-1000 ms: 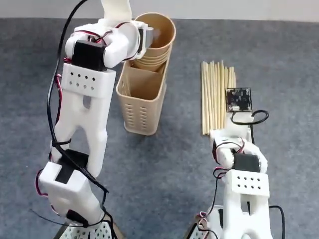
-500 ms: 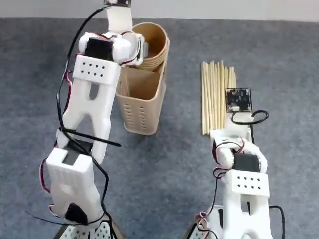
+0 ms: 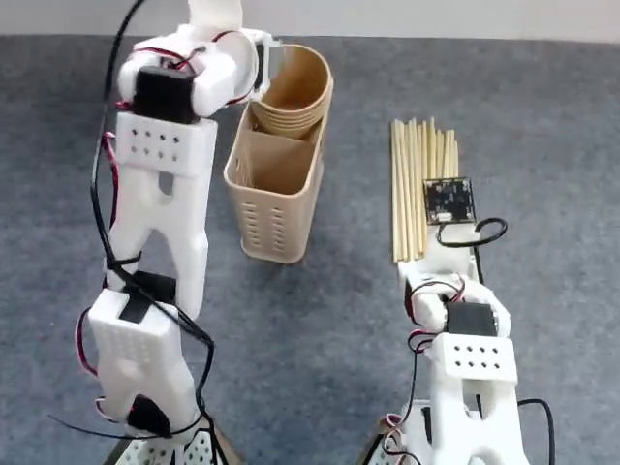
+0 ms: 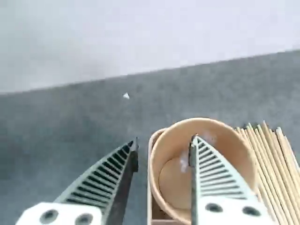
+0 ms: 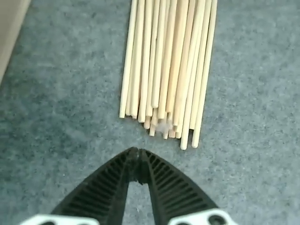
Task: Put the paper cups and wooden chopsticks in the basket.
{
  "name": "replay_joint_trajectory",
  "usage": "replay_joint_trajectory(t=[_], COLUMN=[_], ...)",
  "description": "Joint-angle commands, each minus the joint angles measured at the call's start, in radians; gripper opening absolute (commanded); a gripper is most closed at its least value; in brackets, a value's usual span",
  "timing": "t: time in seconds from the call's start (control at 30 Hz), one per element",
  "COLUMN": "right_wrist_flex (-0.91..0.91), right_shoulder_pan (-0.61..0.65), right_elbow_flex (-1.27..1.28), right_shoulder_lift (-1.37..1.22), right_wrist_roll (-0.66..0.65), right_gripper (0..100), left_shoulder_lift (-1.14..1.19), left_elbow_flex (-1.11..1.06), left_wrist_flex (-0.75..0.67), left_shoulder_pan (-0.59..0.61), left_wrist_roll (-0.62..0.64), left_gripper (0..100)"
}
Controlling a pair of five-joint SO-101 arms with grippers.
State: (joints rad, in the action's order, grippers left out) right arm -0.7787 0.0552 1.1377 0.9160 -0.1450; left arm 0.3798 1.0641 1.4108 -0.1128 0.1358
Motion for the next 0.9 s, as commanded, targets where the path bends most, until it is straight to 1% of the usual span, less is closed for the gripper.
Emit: replay_joint_trajectory(t=[0.0, 0.1, 0.17, 0.23, 0.3, 0.37, 0.4, 0.47, 0.57, 0.6, 0.63, 0.7, 0.8, 0.87], right_wrist_flex=[0.018, 0.018, 0.018, 0.018, 0.039, 0.11, 0.157, 0.225, 0.229, 0.229, 0.229, 0.226, 0.226, 0.226], right_shoulder_pan=[0.008, 0.007, 0.007, 0.007, 0.007, 0.007, 0.007, 0.005, 0.005, 0.005, 0.005, 0.005, 0.005, 0.005], right_elbow_flex=[-0.004, -0.004, -0.002, -0.002, 0.01, 0.064, 0.091, 0.131, 0.157, 0.157, 0.157, 0.157, 0.156, 0.145], right_shoulder_lift=[0.019, 0.019, 0.019, 0.019, 0.019, 0.025, 0.025, 0.025, 0.022, 0.021, 0.019, 0.019, 0.018, 0.018], right_wrist_roll=[-0.012, -0.012, -0.012, -0.011, -0.009, -0.009, -0.009, -0.009, -0.009, -0.009, -0.009, -0.011, -0.012, -0.043], right_gripper=[0.6, 0.6, 0.6, 0.6, 0.6, 0.6, 0.6, 0.6, 0.6, 0.6, 0.8, 0.9, 0.9, 0.9], left_shoulder_lift=[-0.059, -0.059, -0.061, -0.073, -0.119, -0.214, -0.268, -0.397, -0.604, -0.67, -0.733, -0.858, -1.038, -1.142], left_elbow_flex=[0.153, 0.206, 0.254, 0.325, 0.308, 0.225, 0.142, -0.102, -0.555, -0.71, -0.866, -1.165, -1.583, -1.804], left_wrist_flex=[0.072, 0.15, 0.249, 0.371, 0.39, 0.39, 0.39, 0.388, 0.376, 0.353, 0.308, 0.166, -0.107, -0.255], left_shoulder_pan=[0.041, 0.122, 0.176, 0.203, 0.234, 0.278, 0.278, 0.269, 0.231, 0.211, 0.197, 0.188, 0.193, 0.206], left_wrist_roll=[-0.021, -0.021, -0.021, -0.068, -0.115, -0.117, -0.118, -0.12, -0.124, -0.124, -0.13, -0.158, -0.164, -0.164], left_gripper=[20, 20, 20, 20, 20, 20, 20, 20, 20, 20, 20, 20, 20, 20])
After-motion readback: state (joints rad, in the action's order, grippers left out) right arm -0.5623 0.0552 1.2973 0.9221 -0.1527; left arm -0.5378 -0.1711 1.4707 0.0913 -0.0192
